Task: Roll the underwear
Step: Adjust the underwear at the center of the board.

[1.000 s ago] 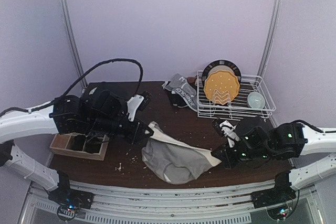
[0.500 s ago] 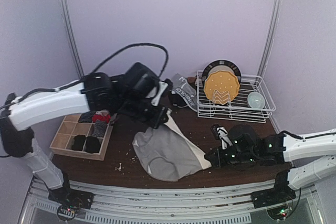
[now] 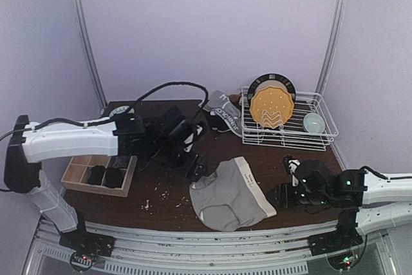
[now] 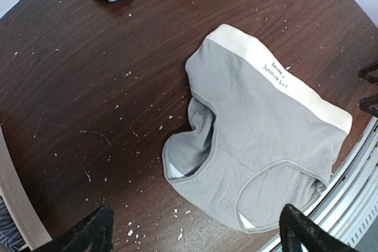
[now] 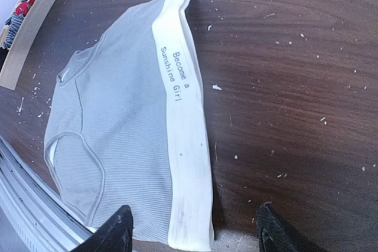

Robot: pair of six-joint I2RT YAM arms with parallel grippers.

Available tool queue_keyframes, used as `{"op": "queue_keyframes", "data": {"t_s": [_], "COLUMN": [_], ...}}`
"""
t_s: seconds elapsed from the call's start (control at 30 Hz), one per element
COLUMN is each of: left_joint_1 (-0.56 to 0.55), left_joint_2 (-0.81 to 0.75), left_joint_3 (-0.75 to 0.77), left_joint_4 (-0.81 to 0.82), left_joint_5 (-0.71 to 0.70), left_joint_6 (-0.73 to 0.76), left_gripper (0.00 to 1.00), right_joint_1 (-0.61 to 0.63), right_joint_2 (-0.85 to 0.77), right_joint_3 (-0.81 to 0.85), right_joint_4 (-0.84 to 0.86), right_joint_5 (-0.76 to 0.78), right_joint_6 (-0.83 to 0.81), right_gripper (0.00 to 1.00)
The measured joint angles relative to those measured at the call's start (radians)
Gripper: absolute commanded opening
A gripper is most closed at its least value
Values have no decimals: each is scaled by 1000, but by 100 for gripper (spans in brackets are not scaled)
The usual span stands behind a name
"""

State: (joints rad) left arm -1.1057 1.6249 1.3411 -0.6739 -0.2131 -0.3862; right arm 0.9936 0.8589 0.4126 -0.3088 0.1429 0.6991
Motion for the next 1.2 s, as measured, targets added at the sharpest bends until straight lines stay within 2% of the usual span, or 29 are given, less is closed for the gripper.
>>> {"op": "queue_keyframes", "data": {"t_s": [0.07,0.13,0.23,0.33,0.47,0.53,0.6,0.67,0.73,0.93,1.1,1.13,1.17,1.2], "left_joint_1": [3,13,48,79,97,99,101,101,101,95,40,24,8,-8], "left_joint_2": [-104,-118,-40,40,114,141,164,183,191,120,5,-12,-35,-63], "left_joint_3": [-114,-183,-262,-319,-327,-325,-323,-324,-333,-468,-573,-579,-584,-589], "left_joint_4": [42,83,171,244,327,368,400,424,451,561,515,500,479,461], "left_joint_5": [-7,5,63,137,200,219,235,245,251,220,130,113,92,75], "left_joint_6": [-26,-52,-93,-125,-151,-160,-158,-163,-171,-231,-295,-303,-312,-322], "left_gripper": [91,88,82,73,51,36,19,0,0,0,0,3,10,21], "right_joint_1": [0,0,0,1,11,16,18,21,27,117,169,170,170,168], "right_joint_2": [48,123,264,309,288,275,267,254,234,261,426,473,514,547], "right_joint_3": [35,77,126,124,109,93,76,57,50,107,201,218,226,227], "right_joint_4": [-5,-3,19,27,22,8,-11,-32,-46,-46,-21,-17,-15,-13], "right_joint_5": [8,10,8,-9,-13,-14,-17,-20,-33,-46,-50,-50,-48,-45], "right_joint_6": [-22,-37,-45,-40,-26,-16,-8,-1,5,-25,-63,-64,-65,-65], "right_gripper": [68,67,63,60,46,41,41,49,54,54,43,42,41,40]}}
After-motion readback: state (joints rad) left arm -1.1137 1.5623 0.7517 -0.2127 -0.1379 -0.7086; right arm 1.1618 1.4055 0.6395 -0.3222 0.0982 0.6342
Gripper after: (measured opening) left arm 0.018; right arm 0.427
